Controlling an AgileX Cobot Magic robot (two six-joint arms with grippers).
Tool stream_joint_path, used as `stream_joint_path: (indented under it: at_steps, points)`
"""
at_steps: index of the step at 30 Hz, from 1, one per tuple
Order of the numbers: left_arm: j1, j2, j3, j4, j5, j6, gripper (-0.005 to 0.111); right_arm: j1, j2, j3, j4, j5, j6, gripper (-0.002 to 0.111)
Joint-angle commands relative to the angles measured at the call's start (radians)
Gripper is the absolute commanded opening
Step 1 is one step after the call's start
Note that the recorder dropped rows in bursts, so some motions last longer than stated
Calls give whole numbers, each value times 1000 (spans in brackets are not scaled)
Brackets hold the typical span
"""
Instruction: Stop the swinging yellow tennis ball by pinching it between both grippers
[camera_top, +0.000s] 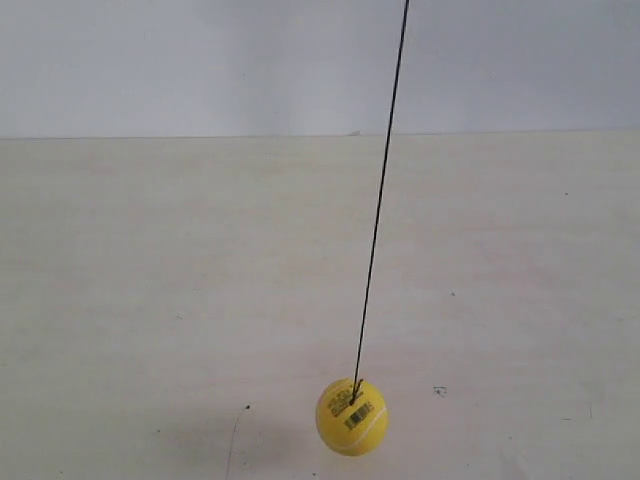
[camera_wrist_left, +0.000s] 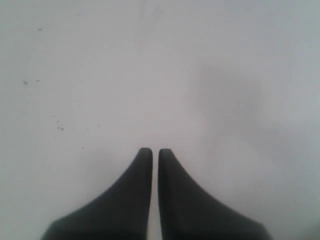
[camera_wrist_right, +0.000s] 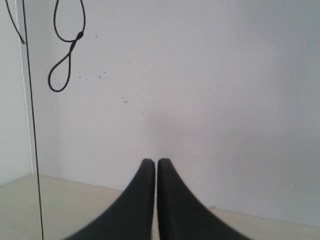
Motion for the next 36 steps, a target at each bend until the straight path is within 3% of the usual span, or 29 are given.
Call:
stream_joint_path:
  at_steps: [1,5,12,14,19,36]
  points:
    - [118,-27,5,-39,136,-79,5,1,-6,1,4,-1,0,0]
    - [240,-55,5,-39,376,-34,5,1,-6,1,4,-1,0,0]
    - [338,-55,30,-39,416,35,5,1,-6,1,4,-1,0,0]
    - [357,-55,30,-37,481,85,5,1,-6,1,4,-3,0,0]
    - [361,-55,30,-37,631,255,5,1,-6,1,4,-3,0,0]
    - [361,-55,30,-28,685,328,5,1,-6,1,4,-3,0,0]
